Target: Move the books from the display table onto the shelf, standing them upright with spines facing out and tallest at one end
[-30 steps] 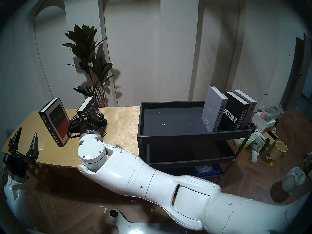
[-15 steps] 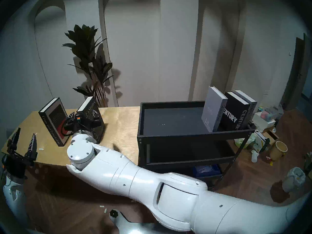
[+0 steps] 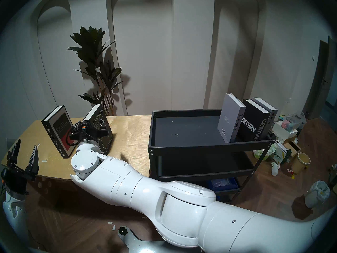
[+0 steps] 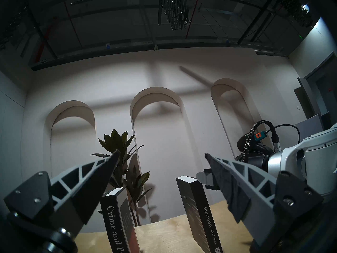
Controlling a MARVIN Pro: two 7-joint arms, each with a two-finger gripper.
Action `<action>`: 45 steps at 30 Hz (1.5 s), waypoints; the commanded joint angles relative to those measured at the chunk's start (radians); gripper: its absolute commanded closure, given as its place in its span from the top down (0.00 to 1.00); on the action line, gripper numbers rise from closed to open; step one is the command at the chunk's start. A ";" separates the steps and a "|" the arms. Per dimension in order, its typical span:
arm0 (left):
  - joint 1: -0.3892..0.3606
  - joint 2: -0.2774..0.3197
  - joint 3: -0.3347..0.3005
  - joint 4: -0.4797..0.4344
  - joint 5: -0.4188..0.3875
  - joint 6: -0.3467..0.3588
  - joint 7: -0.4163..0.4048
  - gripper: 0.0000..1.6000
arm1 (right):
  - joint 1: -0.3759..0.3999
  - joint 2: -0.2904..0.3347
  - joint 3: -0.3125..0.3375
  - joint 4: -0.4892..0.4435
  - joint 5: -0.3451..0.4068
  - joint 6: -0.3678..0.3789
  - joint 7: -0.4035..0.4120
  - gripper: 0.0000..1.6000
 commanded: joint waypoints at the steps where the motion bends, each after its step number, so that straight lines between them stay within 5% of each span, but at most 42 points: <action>1: -0.002 0.003 -0.016 -0.002 -0.009 -0.003 0.000 1.00 | 0.063 -0.029 -0.009 0.004 0.016 -0.022 0.025 1.00; 45: -0.085 0.083 -0.051 0.206 -0.044 0.030 0.026 1.00 | 0.150 -0.029 -0.108 0.137 0.162 0.005 0.142 1.00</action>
